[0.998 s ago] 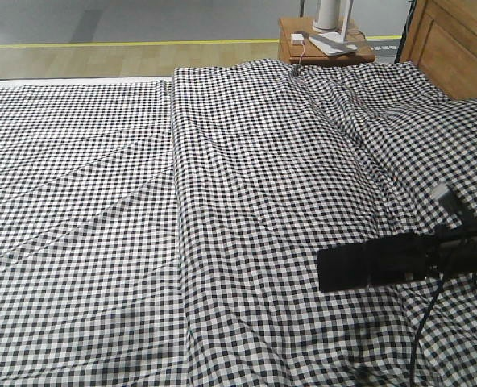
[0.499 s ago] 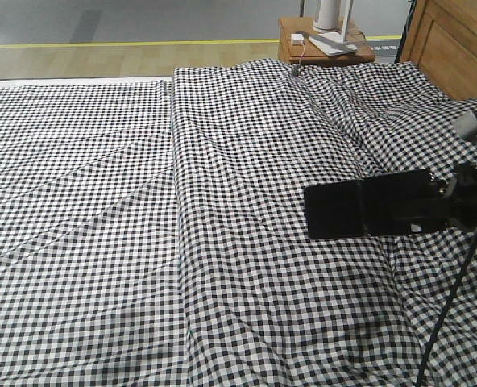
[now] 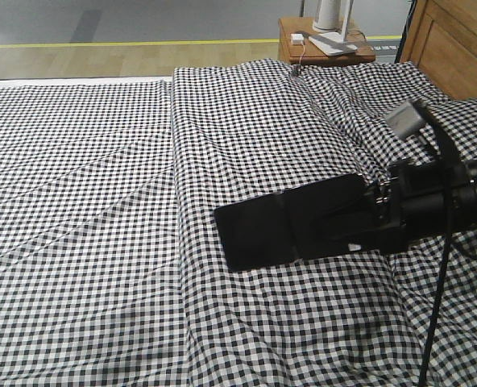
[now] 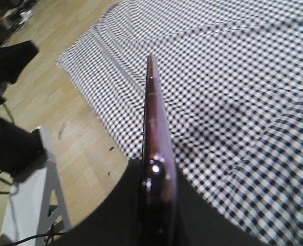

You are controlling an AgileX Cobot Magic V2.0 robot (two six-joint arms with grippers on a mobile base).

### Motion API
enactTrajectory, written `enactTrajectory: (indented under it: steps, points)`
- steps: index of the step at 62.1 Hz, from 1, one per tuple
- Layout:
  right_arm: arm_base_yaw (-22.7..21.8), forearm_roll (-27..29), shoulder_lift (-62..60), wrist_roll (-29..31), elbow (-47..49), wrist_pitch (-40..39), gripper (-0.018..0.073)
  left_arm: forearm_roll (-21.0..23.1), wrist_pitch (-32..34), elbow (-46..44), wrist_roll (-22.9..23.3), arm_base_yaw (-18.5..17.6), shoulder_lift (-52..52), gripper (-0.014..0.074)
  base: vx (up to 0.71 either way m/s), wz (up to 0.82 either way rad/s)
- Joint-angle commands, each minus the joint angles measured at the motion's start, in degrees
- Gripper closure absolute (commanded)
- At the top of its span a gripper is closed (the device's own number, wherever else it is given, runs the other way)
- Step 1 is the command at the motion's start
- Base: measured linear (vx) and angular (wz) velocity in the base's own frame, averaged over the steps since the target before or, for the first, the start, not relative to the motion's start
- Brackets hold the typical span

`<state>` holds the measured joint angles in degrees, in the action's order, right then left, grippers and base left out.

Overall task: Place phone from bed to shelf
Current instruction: 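Lift the phone with the right gripper up off the bed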

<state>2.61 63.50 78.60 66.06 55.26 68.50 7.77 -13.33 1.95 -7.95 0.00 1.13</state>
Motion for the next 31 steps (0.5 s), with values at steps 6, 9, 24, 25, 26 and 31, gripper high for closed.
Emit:
enactTrajectory:
  steps: [6,9,24,25,26,31]
  points:
    - [4.75,5.67,-4.07,-1.46,1.33,5.53,0.0564,0.52,4.21,0.14,0.22,-0.23,0.34,0.0596,0.0,0.0]
    - [5.73,6.44,-4.85,-1.82,1.33,5.53,0.0564,0.52,4.21,0.14,0.22,-0.23,0.34,0.0596,0.0,0.0]
    - [6.42,9.87,-9.73,-1.95,1.33,5.53,0.0564,0.52,4.21,0.14,0.22,-0.23,0.34,0.0596,0.0,0.0]
    - [6.42,9.96,-10.02,-1.95,1.33,5.53,0.0564,0.52,4.21,0.14,0.22,-0.23,0.34,0.0596,0.0,0.0]
    - [6.42,9.96,-10.29,-1.95,1.33,5.53,0.0564,0.52,4.21,0.14,0.22,-0.23,0.34,0.0596,0.0,0.0]
    - [6.42,9.9,-12.02,-1.95,1.33,5.53,0.0564,0.52,4.21,0.14,0.22,-0.23,0.34,0.0596,0.0,0.0]
